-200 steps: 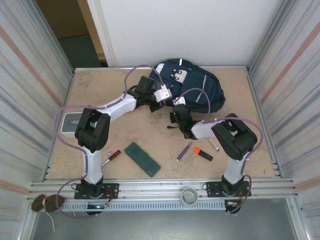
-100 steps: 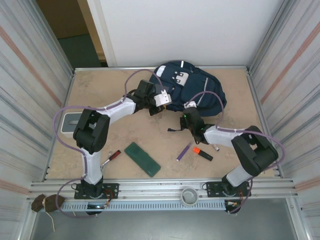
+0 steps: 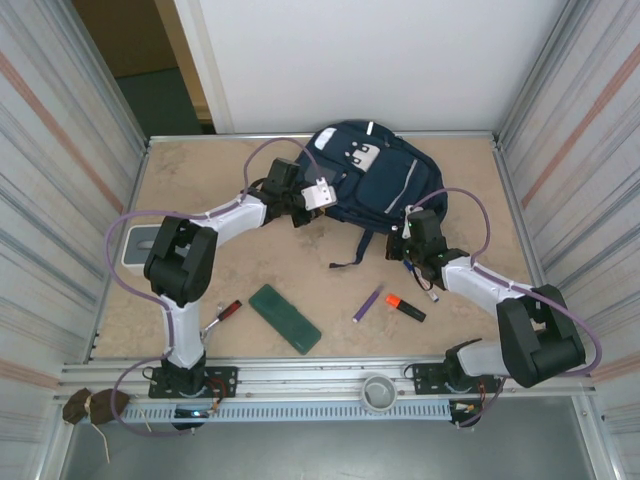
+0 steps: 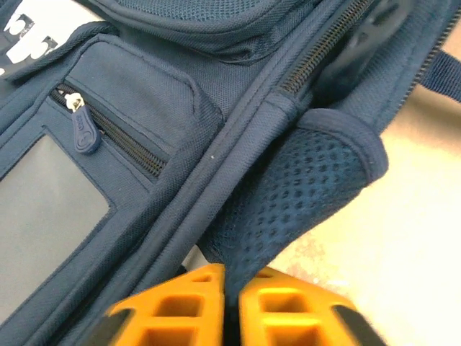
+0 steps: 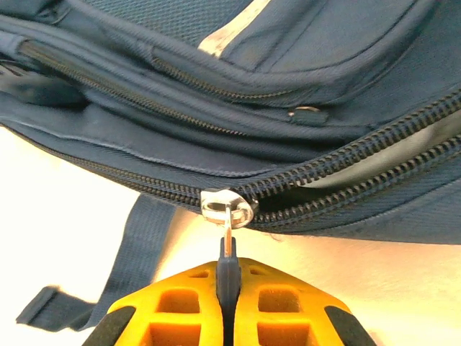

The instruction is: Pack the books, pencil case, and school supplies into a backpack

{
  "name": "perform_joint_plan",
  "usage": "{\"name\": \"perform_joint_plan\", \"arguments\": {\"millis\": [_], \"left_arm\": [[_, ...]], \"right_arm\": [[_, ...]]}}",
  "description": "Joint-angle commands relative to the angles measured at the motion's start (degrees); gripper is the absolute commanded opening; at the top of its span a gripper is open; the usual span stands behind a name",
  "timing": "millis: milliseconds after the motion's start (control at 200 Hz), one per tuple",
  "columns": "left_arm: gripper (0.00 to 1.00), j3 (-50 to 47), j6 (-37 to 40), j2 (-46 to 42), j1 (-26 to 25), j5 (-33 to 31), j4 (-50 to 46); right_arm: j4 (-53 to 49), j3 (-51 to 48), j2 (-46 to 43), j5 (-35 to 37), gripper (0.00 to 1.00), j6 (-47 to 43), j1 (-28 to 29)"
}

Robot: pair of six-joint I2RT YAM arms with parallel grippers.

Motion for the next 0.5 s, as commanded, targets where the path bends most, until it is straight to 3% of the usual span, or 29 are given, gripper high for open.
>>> {"name": "perform_joint_plan", "arguments": {"millis": [0, 205, 496], "left_arm": [[0.35, -1.57, 2.42, -3.21, -1.25, -0.34, 1.74], [0.52, -4.93, 4.30, -6.66, -6.30, 1.33, 5.64], [0.55, -0.54, 8.91, -0.87, -12.76, 0.51, 6.95]], "right_arm": [[-0.08, 1.88, -1.56, -8.05, 0.00, 1.63, -0.32], [0.56, 3.20, -1.39, -11.95, 0.00, 2.40, -0.25], [1.72, 4.13, -1.34, -14.18, 0.00, 3.99, 0.64]]}}
